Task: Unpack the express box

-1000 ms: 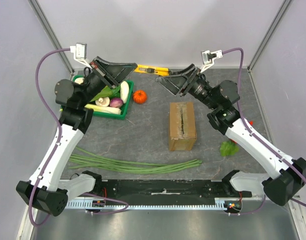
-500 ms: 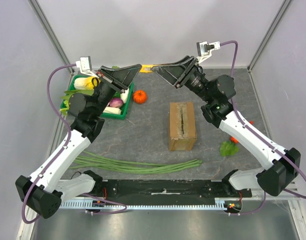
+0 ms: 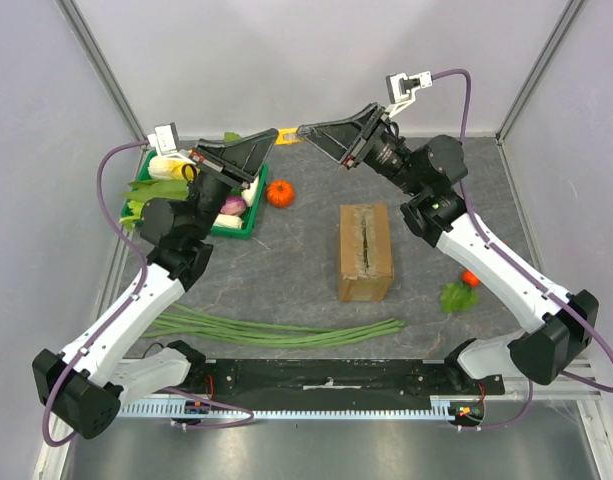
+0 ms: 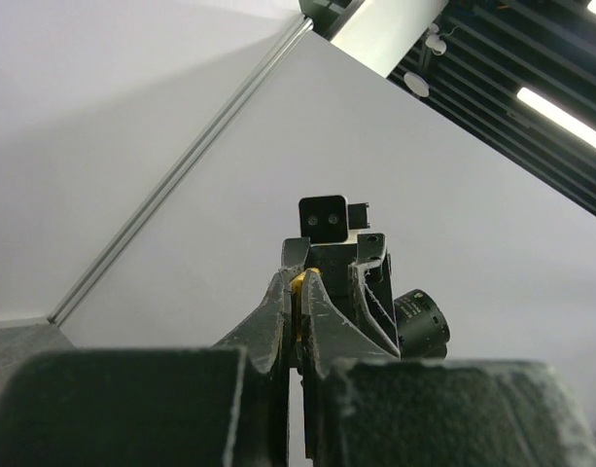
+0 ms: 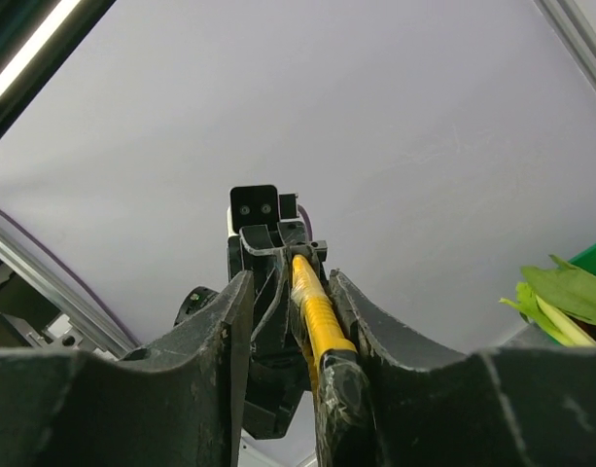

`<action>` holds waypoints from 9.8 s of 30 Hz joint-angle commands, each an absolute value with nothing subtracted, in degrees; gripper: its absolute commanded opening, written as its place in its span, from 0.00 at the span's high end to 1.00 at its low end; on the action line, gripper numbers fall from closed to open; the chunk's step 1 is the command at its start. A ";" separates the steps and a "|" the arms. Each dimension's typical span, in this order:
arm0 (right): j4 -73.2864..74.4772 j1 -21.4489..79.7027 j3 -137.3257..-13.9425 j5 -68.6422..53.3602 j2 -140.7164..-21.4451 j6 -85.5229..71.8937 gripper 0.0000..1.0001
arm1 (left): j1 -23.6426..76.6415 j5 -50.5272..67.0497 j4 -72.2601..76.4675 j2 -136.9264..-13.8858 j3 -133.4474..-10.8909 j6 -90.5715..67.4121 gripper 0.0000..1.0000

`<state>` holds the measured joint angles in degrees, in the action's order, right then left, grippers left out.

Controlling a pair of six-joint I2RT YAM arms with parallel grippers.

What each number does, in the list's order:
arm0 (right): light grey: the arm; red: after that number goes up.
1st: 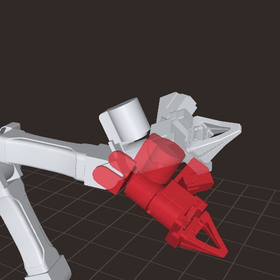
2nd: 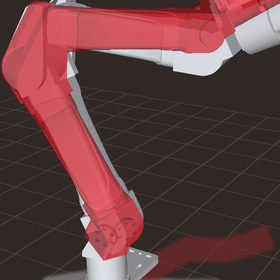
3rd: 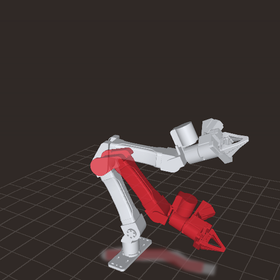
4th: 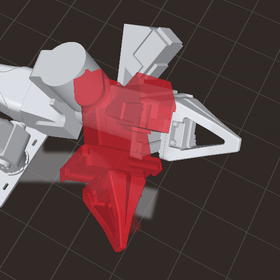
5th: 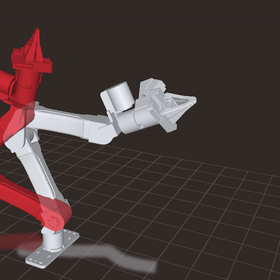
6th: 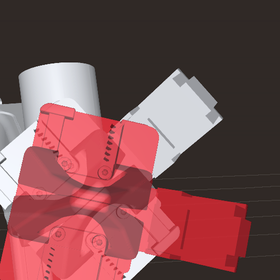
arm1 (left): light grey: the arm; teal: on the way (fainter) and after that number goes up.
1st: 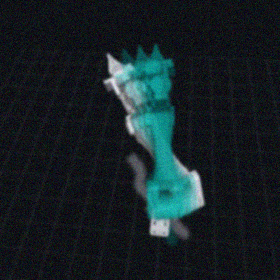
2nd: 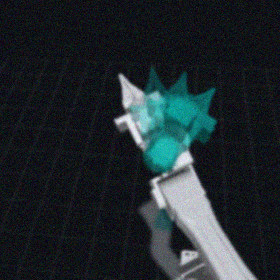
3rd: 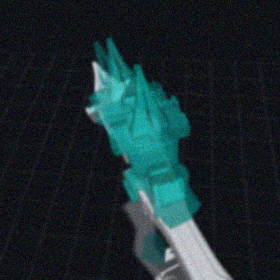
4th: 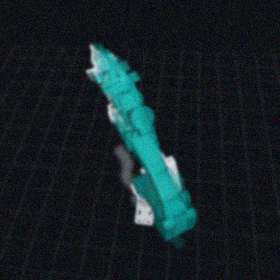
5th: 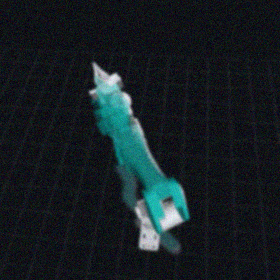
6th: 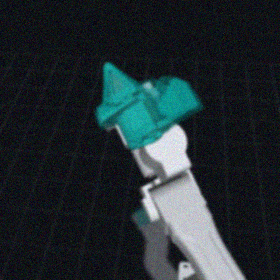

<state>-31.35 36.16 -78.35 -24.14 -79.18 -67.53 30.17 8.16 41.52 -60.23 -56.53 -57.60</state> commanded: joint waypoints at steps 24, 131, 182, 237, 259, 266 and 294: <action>-5.22 34.55 -85.61 -20.32 -75.86 -49.77 1.00 | 31.20 9.05 27.97 -56.52 -57.65 -49.33 0.23; 12.57 38.67 -62.05 21.01 -81.83 -19.95 1.00 | 32.17 17.16 -3.49 -111.27 -79.88 -57.32 0.37; 36.39 42.63 -72.96 32.96 -72.33 -34.28 1.00 | 34.28 10.72 -10.55 -110.22 -82.71 -56.70 0.34; 10.65 39.11 -64.95 25.57 -77.95 -20.13 1.00 | 35.07 25.31 -2.20 -102.57 -68.29 -66.53 0.67; 7.73 39.02 -62.49 27.87 -82.61 -17.66 1.00 | 35.42 24.87 -2.29 -103.27 -68.20 -67.50 0.65; 7.91 39.11 -60.73 26.02 -82.27 -18.81 1.00 | 35.51 25.05 -1.76 -104.24 -68.90 -68.46 0.65; 29.70 39.11 -62.31 22.24 -74.53 -23.64 1.00 | 35.95 15.03 -9.14 -105.64 -76.64 -68.91 0.98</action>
<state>22.48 38.81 -60.49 23.53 -76.27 -23.18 36.38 21.71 -7.73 -105.41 -72.88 -69.93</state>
